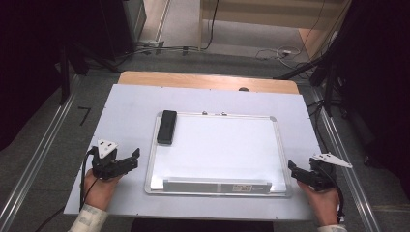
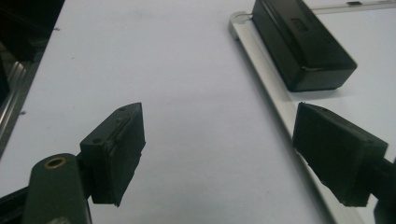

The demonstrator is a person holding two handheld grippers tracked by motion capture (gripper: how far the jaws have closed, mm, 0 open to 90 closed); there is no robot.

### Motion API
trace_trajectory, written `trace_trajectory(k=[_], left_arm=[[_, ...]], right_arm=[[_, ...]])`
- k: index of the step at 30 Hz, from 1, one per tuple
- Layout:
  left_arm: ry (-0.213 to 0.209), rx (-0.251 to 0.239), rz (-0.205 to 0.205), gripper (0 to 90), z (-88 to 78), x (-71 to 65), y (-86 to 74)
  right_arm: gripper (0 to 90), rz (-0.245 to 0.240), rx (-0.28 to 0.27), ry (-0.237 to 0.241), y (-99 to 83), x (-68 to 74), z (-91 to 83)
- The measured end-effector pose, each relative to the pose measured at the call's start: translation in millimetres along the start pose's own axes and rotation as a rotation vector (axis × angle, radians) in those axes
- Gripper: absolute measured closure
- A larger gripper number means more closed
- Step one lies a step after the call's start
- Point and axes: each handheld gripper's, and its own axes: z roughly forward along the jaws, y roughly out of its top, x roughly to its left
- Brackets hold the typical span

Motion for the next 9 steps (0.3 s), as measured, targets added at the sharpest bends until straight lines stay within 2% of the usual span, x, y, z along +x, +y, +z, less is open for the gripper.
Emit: trace_trajectory(k=[9], left_arm=[[0.047, 0.026, -0.007, 17.5, -4.2, 16.1, -11.1]], right_arm=[[17.1, -0.002, 0.000, 0.000, 0.2, 0.6, 0.0]])
